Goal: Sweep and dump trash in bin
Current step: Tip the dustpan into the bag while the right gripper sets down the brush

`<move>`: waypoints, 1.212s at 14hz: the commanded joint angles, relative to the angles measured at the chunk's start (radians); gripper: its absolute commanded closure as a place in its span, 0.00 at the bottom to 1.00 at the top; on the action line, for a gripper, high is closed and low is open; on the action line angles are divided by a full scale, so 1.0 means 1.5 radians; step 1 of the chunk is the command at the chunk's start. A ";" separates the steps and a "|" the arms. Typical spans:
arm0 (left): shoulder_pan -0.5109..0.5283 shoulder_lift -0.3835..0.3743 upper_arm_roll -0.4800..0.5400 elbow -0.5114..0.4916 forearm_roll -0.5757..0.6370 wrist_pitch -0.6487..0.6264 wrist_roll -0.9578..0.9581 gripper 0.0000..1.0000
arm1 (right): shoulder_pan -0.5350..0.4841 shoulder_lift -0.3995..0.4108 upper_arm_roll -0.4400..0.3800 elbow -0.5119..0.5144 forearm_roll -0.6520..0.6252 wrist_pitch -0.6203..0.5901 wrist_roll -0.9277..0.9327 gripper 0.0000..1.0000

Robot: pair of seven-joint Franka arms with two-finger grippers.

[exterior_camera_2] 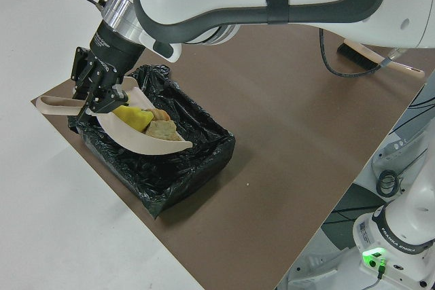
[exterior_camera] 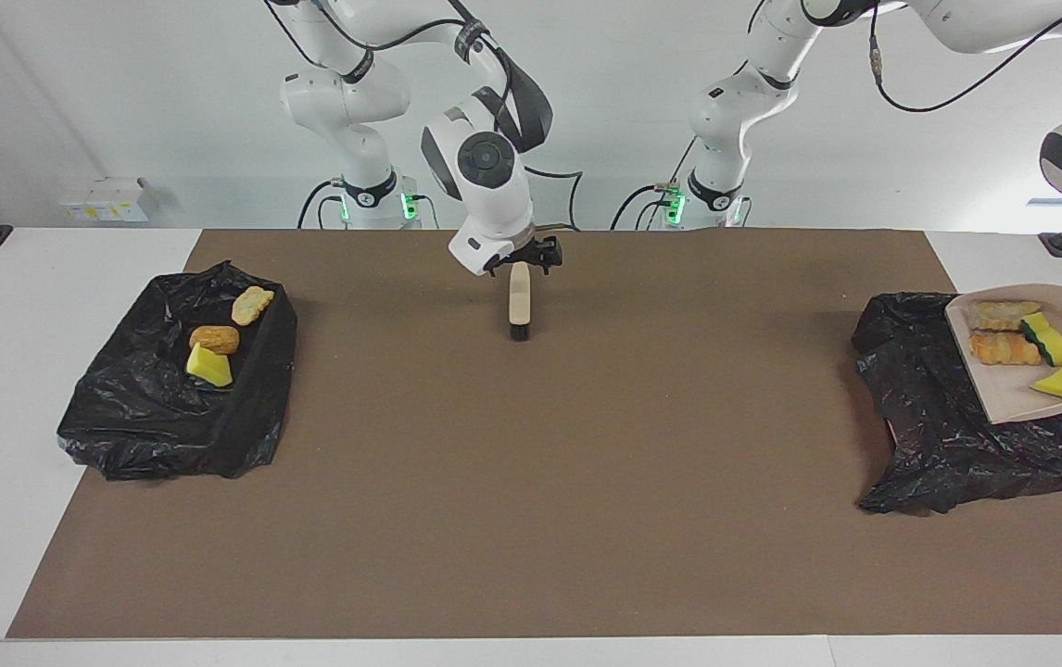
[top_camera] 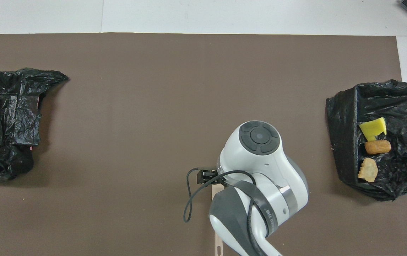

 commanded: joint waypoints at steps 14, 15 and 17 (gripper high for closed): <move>-0.052 -0.120 -0.002 -0.072 0.327 0.078 -0.154 1.00 | -0.037 -0.119 -0.241 0.126 -0.184 -0.080 -0.169 0.00; -0.061 -0.121 -0.002 -0.075 0.324 0.071 -0.157 1.00 | -0.038 -0.137 -0.269 0.127 -0.167 -0.091 -0.171 0.00; -0.098 -0.124 -0.002 -0.078 0.263 0.013 -0.155 1.00 | -0.057 -0.158 -0.306 0.143 -0.157 -0.129 -0.219 0.00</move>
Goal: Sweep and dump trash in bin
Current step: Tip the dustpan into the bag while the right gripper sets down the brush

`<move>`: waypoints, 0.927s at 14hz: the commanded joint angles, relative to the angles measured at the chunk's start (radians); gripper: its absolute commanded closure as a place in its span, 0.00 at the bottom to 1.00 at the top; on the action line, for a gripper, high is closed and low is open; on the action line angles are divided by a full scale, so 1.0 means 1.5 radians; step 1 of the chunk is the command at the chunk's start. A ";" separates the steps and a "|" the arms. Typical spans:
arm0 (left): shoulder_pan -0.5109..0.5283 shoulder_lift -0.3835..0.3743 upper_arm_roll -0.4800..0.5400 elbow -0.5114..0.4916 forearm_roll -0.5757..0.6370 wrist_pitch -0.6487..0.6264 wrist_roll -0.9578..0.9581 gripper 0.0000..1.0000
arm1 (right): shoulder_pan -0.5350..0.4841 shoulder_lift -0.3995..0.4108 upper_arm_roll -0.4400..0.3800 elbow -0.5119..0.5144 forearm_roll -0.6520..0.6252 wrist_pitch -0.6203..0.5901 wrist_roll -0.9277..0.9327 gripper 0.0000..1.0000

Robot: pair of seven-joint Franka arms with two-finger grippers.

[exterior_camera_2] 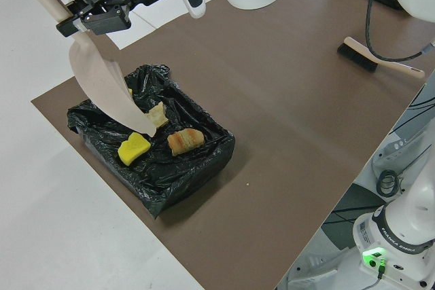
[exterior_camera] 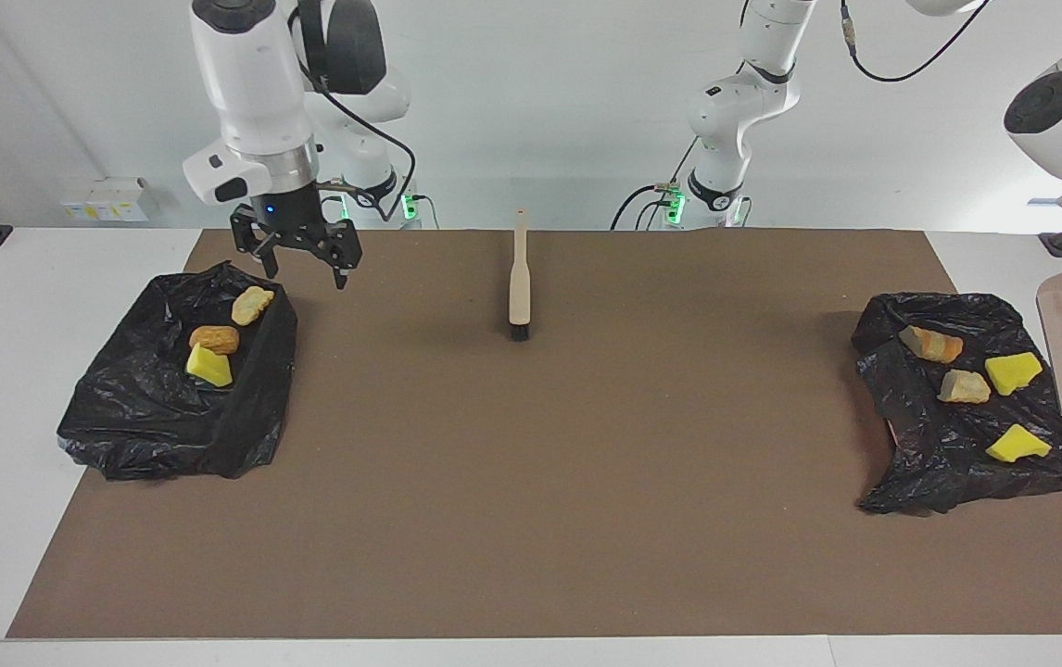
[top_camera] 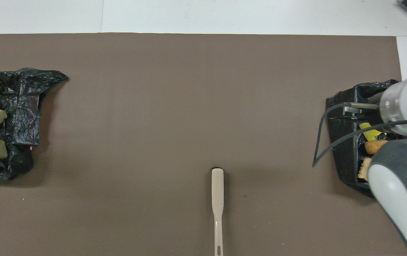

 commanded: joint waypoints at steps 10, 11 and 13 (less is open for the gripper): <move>-0.254 -0.042 0.007 -0.026 -0.382 -0.424 -0.218 1.00 | -0.050 -0.029 -0.052 0.053 0.045 -0.112 -0.172 0.00; -0.277 -0.044 0.007 -0.034 -0.407 -0.442 -0.255 1.00 | -0.054 -0.029 -0.052 0.055 0.054 -0.128 -0.183 0.00; -0.307 -0.053 0.007 -0.062 -0.475 -0.454 -0.341 1.00 | -0.060 -0.028 -0.060 0.059 0.059 -0.141 -0.242 0.00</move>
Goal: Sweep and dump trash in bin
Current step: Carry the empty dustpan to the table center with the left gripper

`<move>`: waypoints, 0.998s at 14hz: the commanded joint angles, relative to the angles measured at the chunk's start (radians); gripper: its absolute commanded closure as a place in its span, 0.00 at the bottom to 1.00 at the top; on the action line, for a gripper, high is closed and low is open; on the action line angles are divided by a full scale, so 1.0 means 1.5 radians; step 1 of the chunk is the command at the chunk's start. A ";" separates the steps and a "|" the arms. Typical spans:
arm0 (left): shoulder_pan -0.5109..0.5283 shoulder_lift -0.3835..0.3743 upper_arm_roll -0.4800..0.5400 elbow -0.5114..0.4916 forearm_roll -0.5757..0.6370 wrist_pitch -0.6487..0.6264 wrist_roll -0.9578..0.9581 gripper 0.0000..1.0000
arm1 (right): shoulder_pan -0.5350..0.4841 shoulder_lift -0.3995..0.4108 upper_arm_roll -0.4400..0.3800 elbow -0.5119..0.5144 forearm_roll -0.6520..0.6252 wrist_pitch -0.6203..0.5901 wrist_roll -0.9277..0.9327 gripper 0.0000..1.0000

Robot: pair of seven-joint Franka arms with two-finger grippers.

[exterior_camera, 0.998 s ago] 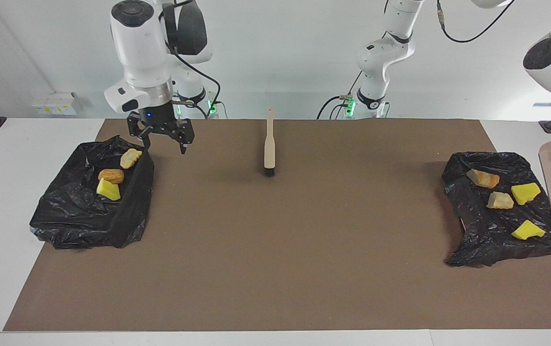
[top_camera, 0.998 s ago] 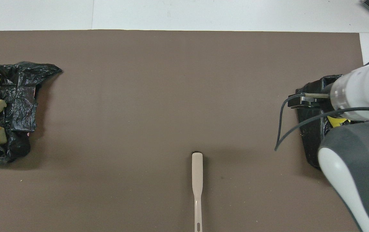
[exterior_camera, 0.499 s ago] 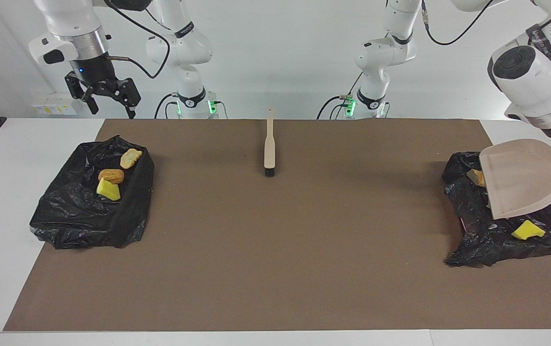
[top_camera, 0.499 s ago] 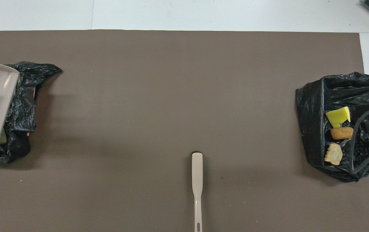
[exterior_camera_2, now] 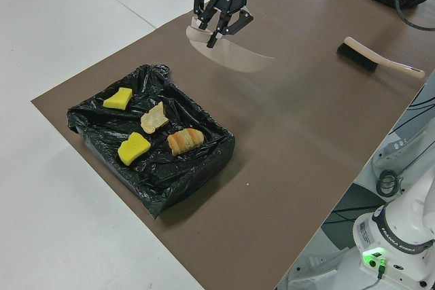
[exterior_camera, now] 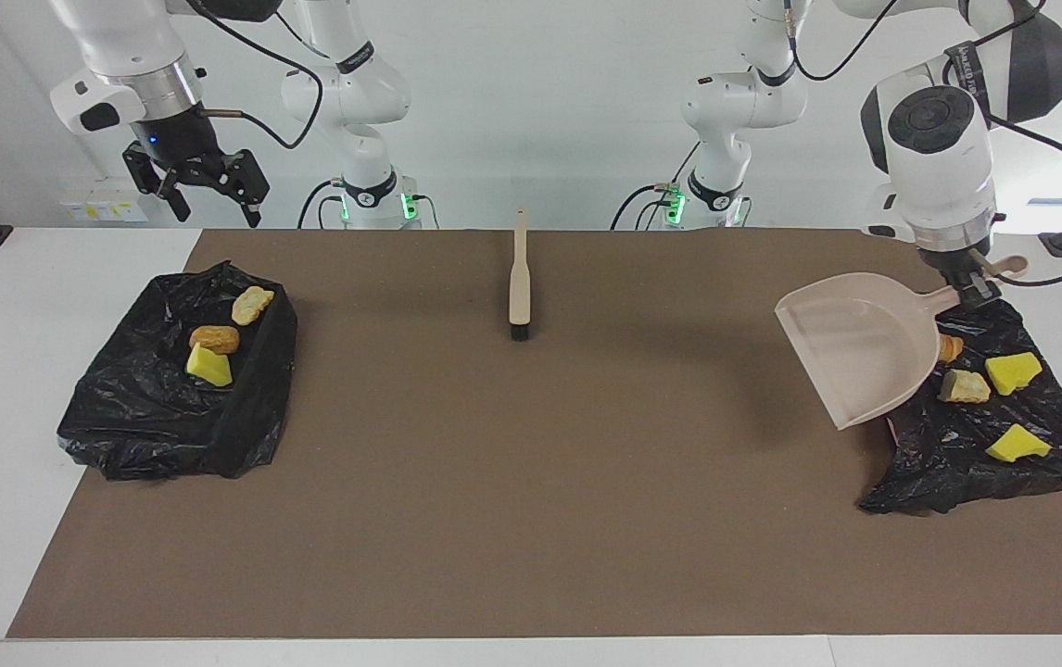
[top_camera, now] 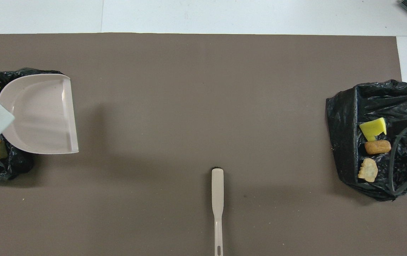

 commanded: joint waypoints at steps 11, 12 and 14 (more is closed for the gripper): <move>-0.285 -0.032 0.010 -0.063 -0.292 -0.062 -0.700 1.00 | 0.015 -0.005 0.001 0.007 -0.026 -0.012 -0.023 0.00; -0.305 -0.026 0.010 -0.060 -0.323 -0.052 -0.758 1.00 | 0.015 -0.005 0.002 0.007 -0.026 -0.010 -0.023 0.00; -0.356 0.008 0.010 -0.047 -0.348 -0.024 -0.861 1.00 | 0.016 -0.005 0.002 0.006 -0.026 -0.002 -0.023 0.00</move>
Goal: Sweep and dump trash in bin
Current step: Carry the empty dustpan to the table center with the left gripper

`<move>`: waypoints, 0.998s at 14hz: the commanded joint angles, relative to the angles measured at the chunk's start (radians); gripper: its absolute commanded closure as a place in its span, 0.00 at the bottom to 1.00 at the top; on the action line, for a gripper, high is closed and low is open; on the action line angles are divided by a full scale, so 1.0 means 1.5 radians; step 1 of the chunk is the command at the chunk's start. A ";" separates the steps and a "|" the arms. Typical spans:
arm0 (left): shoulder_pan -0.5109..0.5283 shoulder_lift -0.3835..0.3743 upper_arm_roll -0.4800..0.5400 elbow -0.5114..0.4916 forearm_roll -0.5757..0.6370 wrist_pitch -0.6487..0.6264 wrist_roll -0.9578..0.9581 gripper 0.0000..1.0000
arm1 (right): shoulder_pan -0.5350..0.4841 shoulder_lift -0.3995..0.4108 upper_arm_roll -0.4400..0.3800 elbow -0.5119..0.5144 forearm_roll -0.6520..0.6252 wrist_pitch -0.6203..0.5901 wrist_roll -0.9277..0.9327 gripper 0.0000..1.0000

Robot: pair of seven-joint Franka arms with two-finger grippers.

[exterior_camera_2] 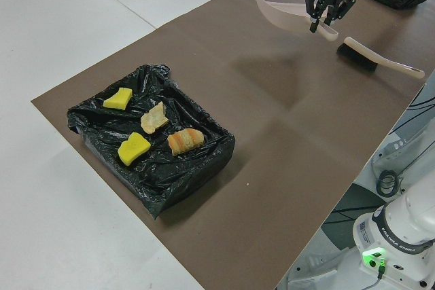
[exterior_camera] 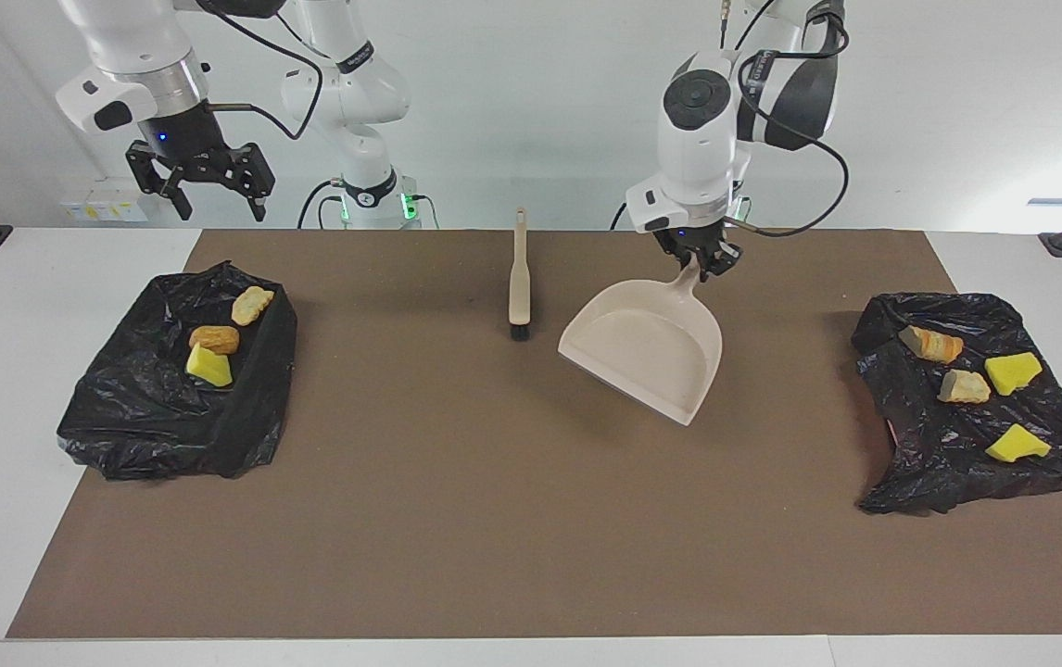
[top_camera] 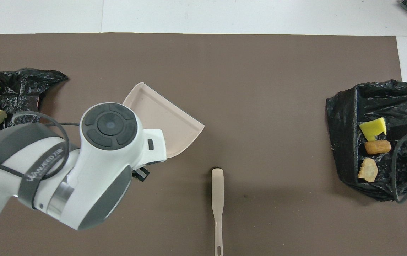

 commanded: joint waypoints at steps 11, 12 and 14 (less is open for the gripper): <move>-0.123 0.272 0.014 0.242 -0.138 0.120 -0.335 1.00 | 0.000 -0.001 0.003 0.005 0.003 0.001 0.007 0.00; -0.128 0.296 0.014 0.261 -0.141 0.129 -0.356 1.00 | 0.000 -0.001 0.002 0.005 0.003 0.001 0.008 0.00; -0.146 0.355 0.018 0.313 -0.138 0.134 -0.391 1.00 | 0.000 -0.001 0.002 0.007 0.006 0.001 0.006 0.00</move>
